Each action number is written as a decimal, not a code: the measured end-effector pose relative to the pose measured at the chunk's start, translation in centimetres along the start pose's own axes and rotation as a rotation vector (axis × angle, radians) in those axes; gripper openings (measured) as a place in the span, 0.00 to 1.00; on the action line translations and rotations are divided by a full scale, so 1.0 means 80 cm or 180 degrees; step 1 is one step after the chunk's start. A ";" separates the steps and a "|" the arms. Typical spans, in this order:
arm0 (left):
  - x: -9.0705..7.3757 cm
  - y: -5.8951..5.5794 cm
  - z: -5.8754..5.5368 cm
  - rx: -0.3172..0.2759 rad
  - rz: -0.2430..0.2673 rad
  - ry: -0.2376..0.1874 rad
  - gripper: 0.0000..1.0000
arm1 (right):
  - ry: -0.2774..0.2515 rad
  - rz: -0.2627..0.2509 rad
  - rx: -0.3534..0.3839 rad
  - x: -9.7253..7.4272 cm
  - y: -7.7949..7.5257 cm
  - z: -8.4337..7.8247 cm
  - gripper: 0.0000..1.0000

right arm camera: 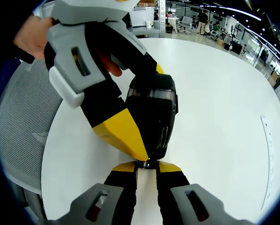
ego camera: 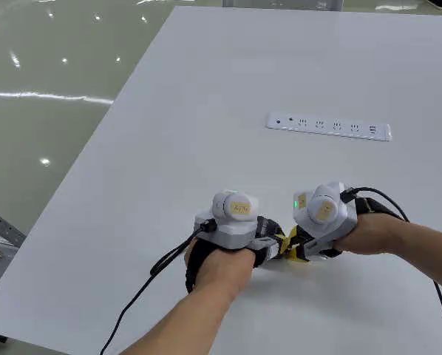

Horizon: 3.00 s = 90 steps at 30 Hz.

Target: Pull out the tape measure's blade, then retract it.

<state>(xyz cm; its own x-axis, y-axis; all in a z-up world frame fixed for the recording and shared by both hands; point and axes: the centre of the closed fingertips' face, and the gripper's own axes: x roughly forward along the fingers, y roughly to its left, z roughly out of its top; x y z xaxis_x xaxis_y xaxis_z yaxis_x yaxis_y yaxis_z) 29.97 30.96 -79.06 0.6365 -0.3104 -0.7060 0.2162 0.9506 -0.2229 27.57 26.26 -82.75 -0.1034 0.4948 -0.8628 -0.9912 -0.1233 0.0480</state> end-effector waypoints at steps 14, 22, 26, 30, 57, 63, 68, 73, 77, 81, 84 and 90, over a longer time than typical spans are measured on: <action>0.000 -0.001 0.000 -0.0033 0.0039 -0.0034 0.58 | -0.0052 -0.0039 0.0014 0.000 0.002 0.000 0.13; -0.001 -0.001 0.002 -0.0002 0.0067 -0.0053 0.59 | -0.0069 -0.0094 0.0003 0.000 0.000 -0.001 0.13; -0.002 -0.002 0.004 0.0051 0.0059 -0.0070 0.60 | -0.0075 -0.0106 0.0018 0.000 0.001 -0.001 0.14; -0.002 -0.001 0.004 0.0036 0.0047 -0.0073 0.60 | -0.0082 -0.0115 0.0041 0.000 0.003 0.000 0.16; -0.035 -0.002 -0.015 0.0351 -0.0166 0.0146 0.73 | -0.0574 -0.0544 0.0933 -0.039 0.004 -0.003 0.42; -0.048 -0.003 -0.017 0.0457 -0.0207 0.0163 0.75 | -0.0727 -0.0681 0.1117 -0.058 0.016 -0.003 0.48; -0.059 -0.005 -0.021 0.0561 -0.0249 0.0177 0.77 | -0.0856 -0.0858 0.1276 -0.075 0.025 -0.004 0.52; -0.074 -0.009 -0.025 0.0681 -0.0265 0.0182 0.78 | -0.0990 -0.0984 0.1422 -0.094 0.039 -0.001 0.55; -0.084 -0.008 -0.028 0.0686 -0.0264 0.0173 0.79 | -0.1045 -0.1045 0.1520 -0.104 0.051 -0.001 0.58; -0.097 -0.011 -0.033 0.0750 -0.0269 0.0179 0.80 | -0.1072 -0.1108 0.1610 -0.116 0.066 -0.004 0.61; -0.104 -0.012 -0.041 0.0757 -0.0288 0.0215 0.81 | -0.1108 -0.1146 0.1657 -0.126 0.075 -0.005 0.63; -0.118 -0.009 -0.049 0.0774 -0.0294 0.0240 0.86 | -0.1164 -0.1235 0.1763 -0.144 0.091 -0.008 0.67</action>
<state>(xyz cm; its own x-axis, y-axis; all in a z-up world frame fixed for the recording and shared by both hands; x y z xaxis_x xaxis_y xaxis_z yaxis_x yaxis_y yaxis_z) 20.89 33.25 -74.85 0.5510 -0.3853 -0.7402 0.4481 0.8849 -0.1271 21.61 19.12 -72.77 0.3351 0.6795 -0.6526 -0.8488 0.5183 0.1038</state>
